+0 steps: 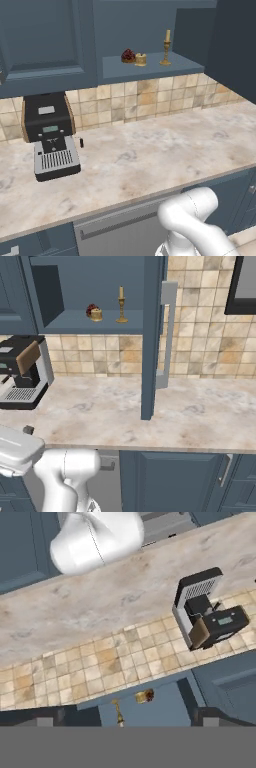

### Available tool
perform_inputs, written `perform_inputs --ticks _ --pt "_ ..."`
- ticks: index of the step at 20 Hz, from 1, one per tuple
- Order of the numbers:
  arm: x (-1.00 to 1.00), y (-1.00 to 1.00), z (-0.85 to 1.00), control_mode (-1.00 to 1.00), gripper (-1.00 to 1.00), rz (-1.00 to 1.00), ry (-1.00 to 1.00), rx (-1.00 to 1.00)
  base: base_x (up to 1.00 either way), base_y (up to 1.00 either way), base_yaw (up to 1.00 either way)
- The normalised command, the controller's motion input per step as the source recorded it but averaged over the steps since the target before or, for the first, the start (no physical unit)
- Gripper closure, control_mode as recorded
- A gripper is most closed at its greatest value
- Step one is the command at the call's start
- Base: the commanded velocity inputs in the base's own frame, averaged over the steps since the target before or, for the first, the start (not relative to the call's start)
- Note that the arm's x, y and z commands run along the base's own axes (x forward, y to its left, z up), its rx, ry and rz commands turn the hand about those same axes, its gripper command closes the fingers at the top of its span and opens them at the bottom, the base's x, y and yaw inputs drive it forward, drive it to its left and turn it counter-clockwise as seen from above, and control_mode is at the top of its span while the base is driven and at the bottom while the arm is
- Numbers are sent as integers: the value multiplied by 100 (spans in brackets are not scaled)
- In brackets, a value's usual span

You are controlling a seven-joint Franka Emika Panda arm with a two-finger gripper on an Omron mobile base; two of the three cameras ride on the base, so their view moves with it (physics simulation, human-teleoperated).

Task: Pick the candle and candle from the dining table and place them in the open cabinet. Close the cabinet after placing the objects.

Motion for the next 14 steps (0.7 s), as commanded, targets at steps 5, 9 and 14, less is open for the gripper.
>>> perform_inputs --ticks 5,9,14 --pt "-45 -29 19 -100 -100 -8 0 32 0 0 0" --pt "-26 -35 19 -100 -100 -5 0 40 0 0 0" --pt "-28 -40 16 -100 -100 -3 0 43 0 0 0"
